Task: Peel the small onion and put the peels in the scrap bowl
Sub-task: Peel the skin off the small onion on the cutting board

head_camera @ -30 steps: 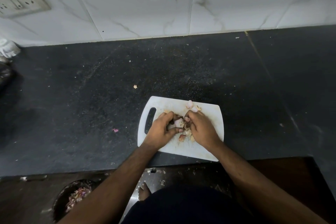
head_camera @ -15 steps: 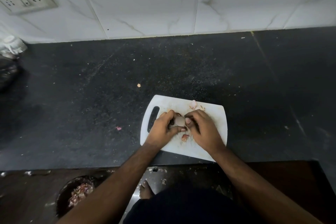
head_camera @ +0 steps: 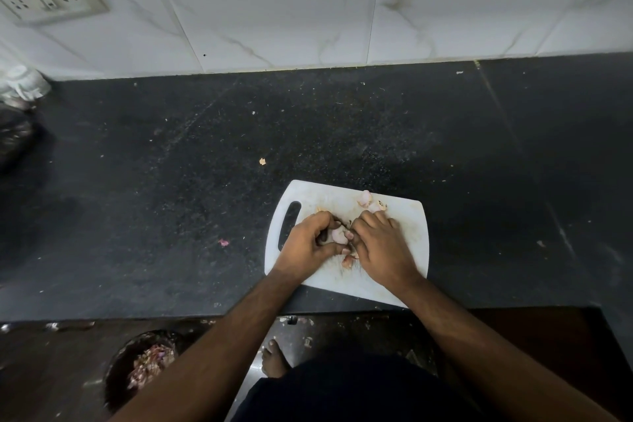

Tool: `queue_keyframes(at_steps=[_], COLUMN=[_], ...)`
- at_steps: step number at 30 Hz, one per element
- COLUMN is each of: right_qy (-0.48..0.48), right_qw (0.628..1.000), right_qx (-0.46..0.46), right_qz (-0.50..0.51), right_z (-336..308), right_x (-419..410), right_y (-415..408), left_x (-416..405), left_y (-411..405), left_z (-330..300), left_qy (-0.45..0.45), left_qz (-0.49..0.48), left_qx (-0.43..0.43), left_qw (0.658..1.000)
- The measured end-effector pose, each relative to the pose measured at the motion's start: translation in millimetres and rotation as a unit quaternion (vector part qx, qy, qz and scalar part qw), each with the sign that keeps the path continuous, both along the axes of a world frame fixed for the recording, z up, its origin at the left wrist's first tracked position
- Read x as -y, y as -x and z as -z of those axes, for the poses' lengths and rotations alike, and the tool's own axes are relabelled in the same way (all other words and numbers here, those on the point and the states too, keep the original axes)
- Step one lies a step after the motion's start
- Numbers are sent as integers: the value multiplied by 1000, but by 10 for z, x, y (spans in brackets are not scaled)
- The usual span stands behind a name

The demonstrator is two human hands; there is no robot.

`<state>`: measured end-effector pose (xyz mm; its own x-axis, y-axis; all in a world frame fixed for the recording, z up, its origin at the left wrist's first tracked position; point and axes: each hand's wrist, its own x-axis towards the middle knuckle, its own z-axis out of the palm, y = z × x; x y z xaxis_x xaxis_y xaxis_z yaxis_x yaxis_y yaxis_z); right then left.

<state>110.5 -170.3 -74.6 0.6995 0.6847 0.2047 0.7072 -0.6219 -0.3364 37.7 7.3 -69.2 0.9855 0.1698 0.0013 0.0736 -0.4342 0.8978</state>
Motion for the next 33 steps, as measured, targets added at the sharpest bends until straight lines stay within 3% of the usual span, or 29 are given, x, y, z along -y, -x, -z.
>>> queue_keyframes(at_steps=[4, 9, 14, 21, 27, 33], right_qy=[-35, -190, -126, -102, -77, 20], right_qw=[999, 970, 986, 988, 994, 999], right_qx=[-8, -86, -99, -50, -62, -12], right_qz=[-25, 121, 41, 106, 38, 23], right_z=[-16, -38, 12, -26, -58, -45], right_x=[-13, 52, -17, 19, 7, -73], right_y=[12, -51, -14, 0, 28, 45], left_x=[21, 29, 42, 37, 26, -5], left_y=[-13, 0, 20, 9, 16, 35], left_z=[-19, -4, -43, -102, -88, 3], left_qy=[10, 25, 52, 41, 29, 30], left_qz=[0, 1, -20, -38, -34, -12], left_qx=[5, -4, -18, -14, -22, -15], left_qw=[1000, 1000, 998, 998, 999, 999])
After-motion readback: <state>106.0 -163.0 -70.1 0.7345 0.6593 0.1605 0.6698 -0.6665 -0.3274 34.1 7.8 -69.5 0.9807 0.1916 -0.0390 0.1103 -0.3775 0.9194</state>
